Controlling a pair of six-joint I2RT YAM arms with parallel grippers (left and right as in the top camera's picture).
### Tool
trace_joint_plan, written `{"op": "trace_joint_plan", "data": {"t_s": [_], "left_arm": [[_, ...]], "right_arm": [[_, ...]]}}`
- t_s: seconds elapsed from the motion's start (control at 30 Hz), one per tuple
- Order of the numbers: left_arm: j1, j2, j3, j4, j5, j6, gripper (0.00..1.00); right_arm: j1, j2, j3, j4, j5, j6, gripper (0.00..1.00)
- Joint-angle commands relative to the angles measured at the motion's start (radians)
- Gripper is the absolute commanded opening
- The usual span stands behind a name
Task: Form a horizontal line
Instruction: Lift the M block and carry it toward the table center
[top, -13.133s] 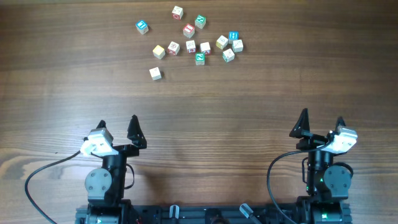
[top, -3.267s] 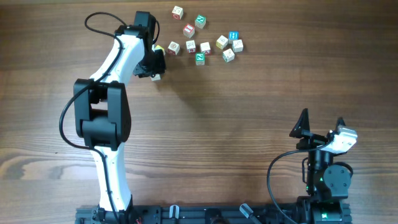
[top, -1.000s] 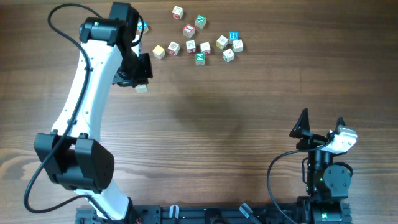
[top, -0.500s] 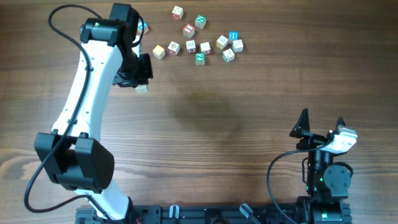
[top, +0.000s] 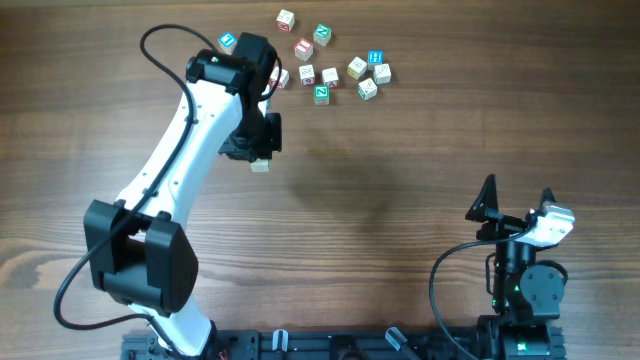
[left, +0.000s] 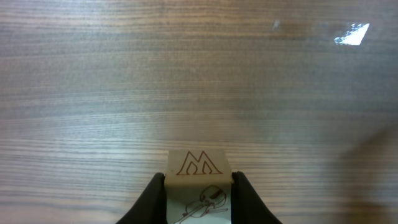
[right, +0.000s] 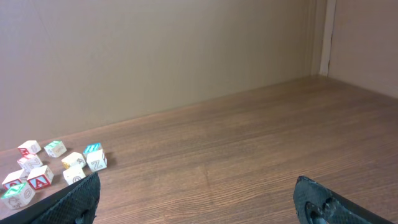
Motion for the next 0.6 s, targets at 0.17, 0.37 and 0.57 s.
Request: {"op": "trace_joint_plan", "data": {"t_s": [0.17,0.37,0.57], "left_arm": [[0.000,-0.014,-0.147,0.151,-0.071,-0.017,0.13],[0.000,-0.014,-0.228,0.272,-0.121,-0.016,0.14],[0.000,-0.008,-0.293,0.370,-0.145,-0.012,0.16]], "right_arm": [[-0.005,-0.003,0.000,0.003,0.006,-0.012,1.00],[-0.005,-0.003,0.000,0.003,0.006,-0.012,1.00],[-0.005,-0.003,0.000,0.002,0.006,-0.012,1.00]]}}
